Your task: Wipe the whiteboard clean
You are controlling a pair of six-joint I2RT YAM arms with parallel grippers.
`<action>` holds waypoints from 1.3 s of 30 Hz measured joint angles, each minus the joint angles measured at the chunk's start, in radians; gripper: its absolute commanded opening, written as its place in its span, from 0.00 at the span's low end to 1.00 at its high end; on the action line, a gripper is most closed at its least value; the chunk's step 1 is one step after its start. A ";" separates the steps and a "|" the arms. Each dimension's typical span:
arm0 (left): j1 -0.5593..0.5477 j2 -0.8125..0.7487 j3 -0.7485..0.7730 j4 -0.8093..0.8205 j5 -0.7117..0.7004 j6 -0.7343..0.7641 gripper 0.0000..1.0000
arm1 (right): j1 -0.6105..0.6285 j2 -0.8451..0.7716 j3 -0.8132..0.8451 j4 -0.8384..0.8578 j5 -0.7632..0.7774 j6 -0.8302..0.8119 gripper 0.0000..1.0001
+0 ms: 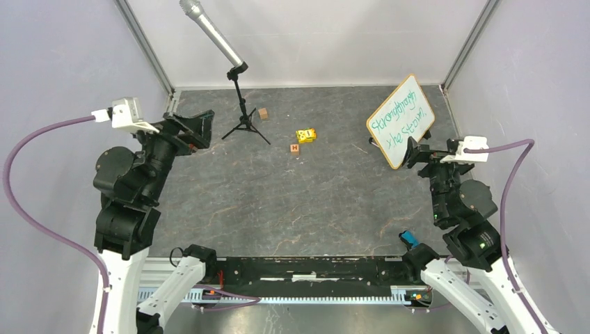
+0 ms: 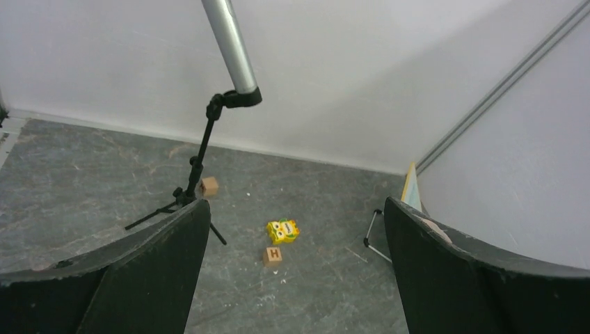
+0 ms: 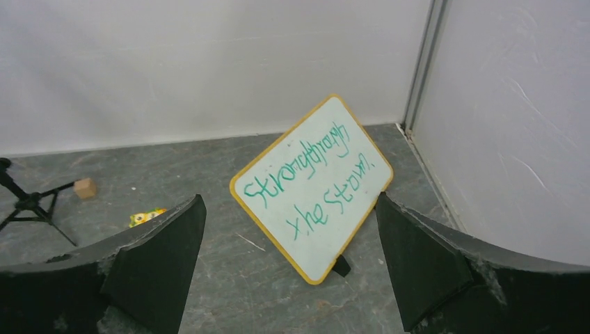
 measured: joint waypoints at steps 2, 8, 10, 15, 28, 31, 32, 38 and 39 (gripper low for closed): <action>0.000 0.000 -0.020 0.001 0.023 0.003 1.00 | 0.000 0.012 -0.010 -0.009 0.020 -0.006 0.98; 0.000 0.008 -0.078 0.004 0.080 0.042 1.00 | 0.000 0.123 -0.082 0.006 0.124 -0.076 0.98; 0.000 0.020 -0.087 0.005 0.087 0.046 1.00 | -0.001 0.179 -0.104 0.007 0.165 -0.084 0.98; 0.000 0.084 -0.101 0.020 0.151 0.045 1.00 | -0.087 0.286 -0.174 0.048 0.134 -0.056 0.98; 0.000 0.344 -0.173 0.109 0.557 0.046 1.00 | -0.851 0.503 -0.250 0.201 -0.564 0.299 0.75; 0.000 0.344 -0.214 0.148 0.630 0.045 1.00 | -0.961 0.609 -0.294 0.309 -0.771 0.412 0.73; 0.000 0.344 -0.227 0.163 0.648 0.045 1.00 | -0.983 0.649 -0.306 0.338 -0.826 0.444 0.73; -0.080 0.380 -0.262 0.197 0.713 0.047 1.00 | -1.021 0.871 -0.332 0.467 -1.064 0.547 0.73; -0.109 0.389 -0.262 0.195 0.716 0.050 1.00 | -1.024 0.900 -0.339 0.496 -1.092 0.563 0.73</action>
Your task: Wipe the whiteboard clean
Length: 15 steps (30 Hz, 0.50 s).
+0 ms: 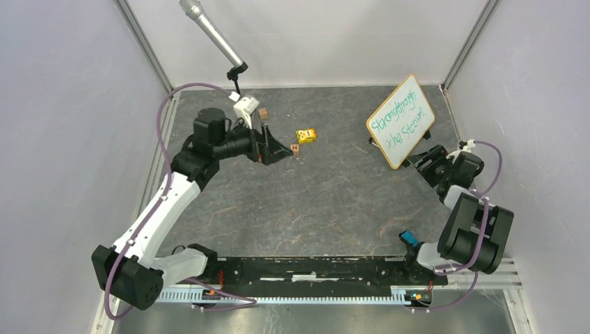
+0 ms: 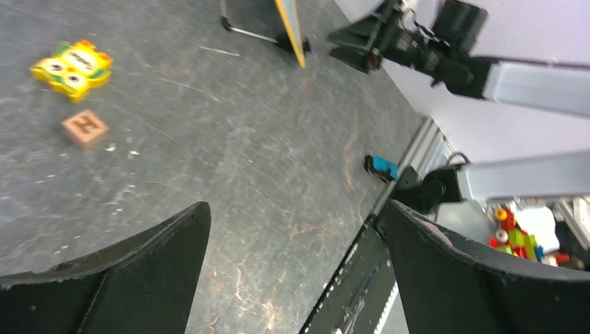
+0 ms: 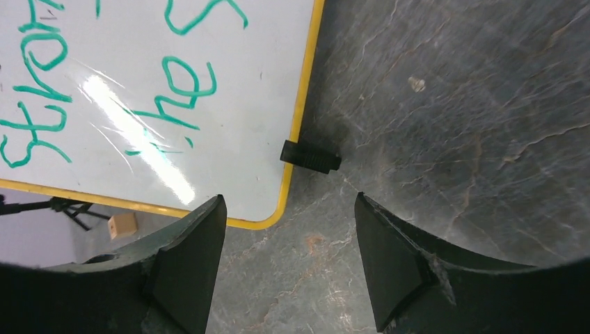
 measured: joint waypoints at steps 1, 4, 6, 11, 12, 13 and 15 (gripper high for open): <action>-0.029 0.008 0.000 -0.002 0.000 0.007 1.00 | -0.003 0.023 -0.008 0.024 -0.021 0.014 0.73; -0.113 0.029 0.000 -0.010 -0.010 0.034 1.00 | -0.006 0.067 -0.025 0.072 -0.056 0.038 0.73; -0.168 0.041 0.000 -0.023 -0.018 0.046 1.00 | -0.007 0.089 -0.025 0.092 -0.061 0.043 0.72; -0.275 0.060 0.002 -0.066 -0.061 0.090 1.00 | -0.011 0.149 -0.021 0.135 -0.073 0.050 0.70; -0.290 0.063 0.002 -0.071 -0.069 0.099 1.00 | -0.011 0.163 -0.020 0.138 -0.073 0.050 0.70; -0.303 0.064 0.002 -0.077 -0.079 0.106 1.00 | -0.011 0.173 -0.020 0.139 -0.073 0.051 0.70; -0.326 0.064 0.003 -0.097 -0.099 0.122 1.00 | -0.011 0.190 -0.019 0.146 -0.076 0.056 0.69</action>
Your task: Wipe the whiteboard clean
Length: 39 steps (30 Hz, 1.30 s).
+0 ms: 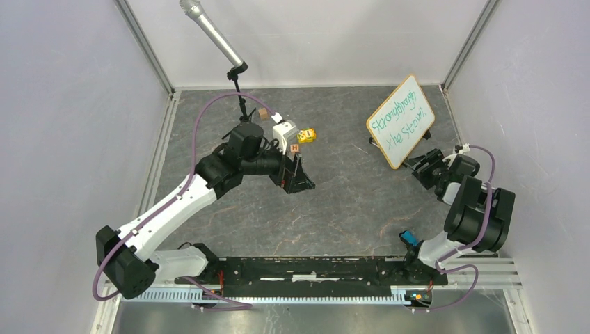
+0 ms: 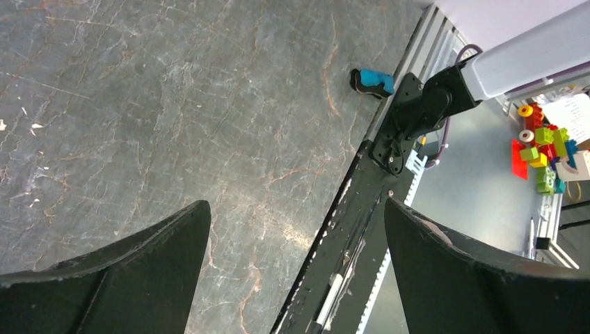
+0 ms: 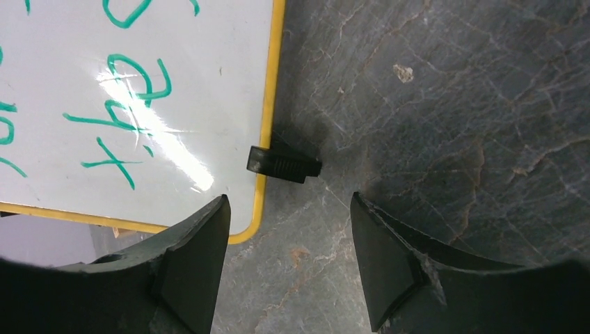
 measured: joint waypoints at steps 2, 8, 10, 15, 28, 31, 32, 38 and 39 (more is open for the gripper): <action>-0.013 0.000 0.004 -0.018 -0.021 0.011 1.00 | 0.000 0.014 0.010 0.009 -0.001 0.003 0.67; -0.019 0.000 0.006 -0.030 -0.064 0.014 1.00 | 0.000 0.087 0.045 0.060 -0.017 0.016 0.56; -0.019 0.000 0.006 -0.036 -0.073 0.014 1.00 | 0.000 0.107 0.049 0.081 -0.026 0.025 0.53; -0.019 0.001 0.006 -0.041 -0.081 0.015 1.00 | 0.000 0.118 0.049 0.101 -0.035 0.039 0.49; -0.019 0.008 0.006 -0.047 -0.095 0.015 1.00 | 0.016 0.146 0.049 0.150 -0.058 0.064 0.32; -0.019 0.009 0.006 -0.047 -0.097 0.015 1.00 | 0.016 0.150 0.049 0.155 -0.060 0.064 0.24; -0.019 0.009 0.006 -0.047 -0.098 0.015 1.00 | 0.015 0.151 0.049 0.158 -0.062 0.064 0.21; -0.019 0.009 0.006 -0.047 -0.099 0.015 1.00 | 0.027 0.153 0.049 0.164 -0.063 0.063 0.12; -0.019 0.009 0.006 -0.047 -0.098 0.015 1.00 | 0.032 0.153 0.049 0.164 -0.063 0.061 0.11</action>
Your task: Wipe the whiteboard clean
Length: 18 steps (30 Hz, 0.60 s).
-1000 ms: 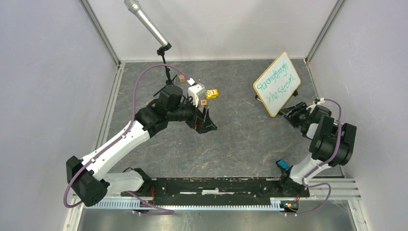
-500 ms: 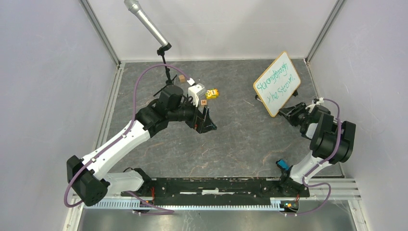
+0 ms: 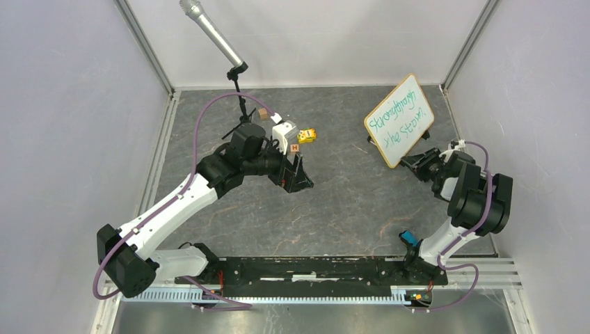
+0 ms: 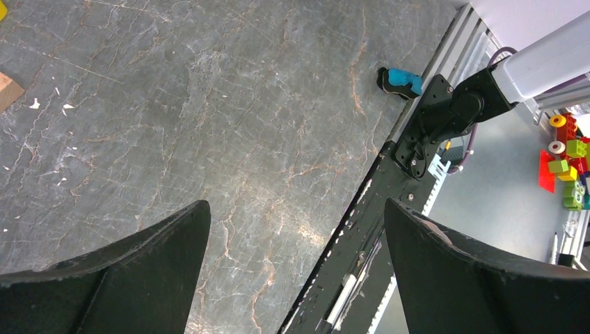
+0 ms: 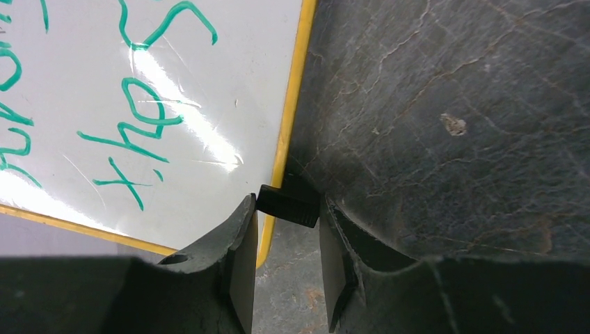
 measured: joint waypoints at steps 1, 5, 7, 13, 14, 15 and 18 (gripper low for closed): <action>0.000 0.000 0.000 0.000 0.000 0.000 1.00 | 0.006 0.000 0.000 0.001 0.001 -0.002 0.10; 0.000 0.000 0.000 0.000 -0.003 0.006 1.00 | 0.029 -0.006 -0.019 0.024 0.012 -0.008 0.06; 0.000 0.000 0.000 0.000 -0.007 0.015 1.00 | 0.049 -0.014 -0.035 0.041 0.016 -0.012 0.05; 0.001 0.000 0.000 0.000 -0.026 0.022 1.00 | 0.141 -0.061 -0.107 0.064 0.005 -0.038 0.05; 0.001 0.000 0.000 0.001 -0.026 0.022 1.00 | 0.165 -0.067 -0.124 0.055 -0.004 -0.044 0.05; 0.002 0.000 0.000 0.001 -0.026 0.022 1.00 | 0.188 -0.073 -0.143 0.050 -0.015 -0.045 0.04; 0.006 -0.004 0.000 0.002 -0.026 0.022 1.00 | 0.260 -0.103 -0.192 0.022 -0.032 -0.059 0.04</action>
